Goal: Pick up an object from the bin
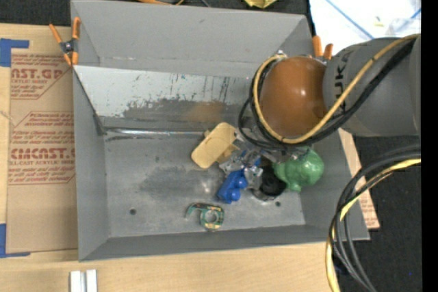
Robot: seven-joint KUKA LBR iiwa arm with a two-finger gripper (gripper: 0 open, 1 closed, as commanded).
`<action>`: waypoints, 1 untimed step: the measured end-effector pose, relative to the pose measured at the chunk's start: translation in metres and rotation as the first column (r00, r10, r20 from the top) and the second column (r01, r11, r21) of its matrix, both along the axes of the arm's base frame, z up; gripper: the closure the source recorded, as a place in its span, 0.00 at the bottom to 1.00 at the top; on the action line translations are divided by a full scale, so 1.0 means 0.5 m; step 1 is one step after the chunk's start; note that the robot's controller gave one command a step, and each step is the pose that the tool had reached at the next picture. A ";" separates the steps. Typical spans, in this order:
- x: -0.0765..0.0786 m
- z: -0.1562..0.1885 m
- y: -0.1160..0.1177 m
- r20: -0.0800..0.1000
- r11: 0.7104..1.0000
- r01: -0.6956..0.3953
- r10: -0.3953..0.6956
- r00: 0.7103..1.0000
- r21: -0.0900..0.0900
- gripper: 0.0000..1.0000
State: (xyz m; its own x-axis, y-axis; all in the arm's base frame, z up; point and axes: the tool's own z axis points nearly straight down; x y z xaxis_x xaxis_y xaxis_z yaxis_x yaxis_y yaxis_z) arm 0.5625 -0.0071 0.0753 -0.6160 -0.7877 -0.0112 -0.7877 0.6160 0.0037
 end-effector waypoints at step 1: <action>-0.003 0.063 0.002 -0.005 1.000 0.001 -0.001 1.000 0.001 1.00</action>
Offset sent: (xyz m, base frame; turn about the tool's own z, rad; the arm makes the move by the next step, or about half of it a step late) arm -0.0021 0.0008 0.0268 0.0006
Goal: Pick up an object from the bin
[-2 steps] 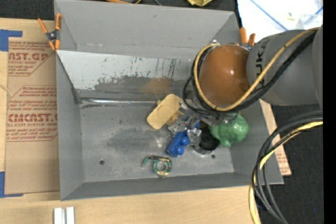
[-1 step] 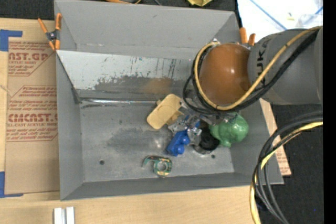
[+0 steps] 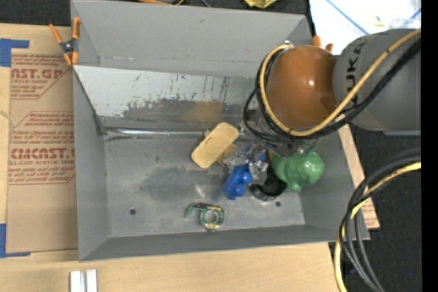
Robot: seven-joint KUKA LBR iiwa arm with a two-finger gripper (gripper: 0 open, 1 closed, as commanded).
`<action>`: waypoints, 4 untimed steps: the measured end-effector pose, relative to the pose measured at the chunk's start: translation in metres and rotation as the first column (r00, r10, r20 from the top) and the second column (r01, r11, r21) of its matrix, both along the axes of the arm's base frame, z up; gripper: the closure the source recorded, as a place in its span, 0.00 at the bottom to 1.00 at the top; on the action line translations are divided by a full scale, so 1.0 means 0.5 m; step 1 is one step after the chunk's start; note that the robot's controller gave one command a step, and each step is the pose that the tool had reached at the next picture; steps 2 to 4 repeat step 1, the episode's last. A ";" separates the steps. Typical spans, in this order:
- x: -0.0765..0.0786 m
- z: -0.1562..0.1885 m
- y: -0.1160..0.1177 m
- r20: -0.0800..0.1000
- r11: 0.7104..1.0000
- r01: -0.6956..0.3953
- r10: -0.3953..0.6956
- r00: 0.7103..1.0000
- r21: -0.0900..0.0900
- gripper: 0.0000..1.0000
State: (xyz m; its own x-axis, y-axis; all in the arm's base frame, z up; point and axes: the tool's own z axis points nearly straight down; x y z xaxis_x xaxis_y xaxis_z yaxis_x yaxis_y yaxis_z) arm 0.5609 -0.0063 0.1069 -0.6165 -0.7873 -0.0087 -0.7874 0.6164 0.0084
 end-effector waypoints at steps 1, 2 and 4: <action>0.004 0.069 0.000 0.007 1.000 0.000 0.000 1.000 0.000 1.00; 0.004 0.069 0.000 0.007 1.000 0.000 0.000 1.000 0.000 1.00; 0.004 0.069 0.000 0.007 1.000 0.000 0.000 1.000 0.000 1.00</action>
Offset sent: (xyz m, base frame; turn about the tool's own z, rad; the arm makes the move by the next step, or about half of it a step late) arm 0.0013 0.0000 0.0428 -0.0003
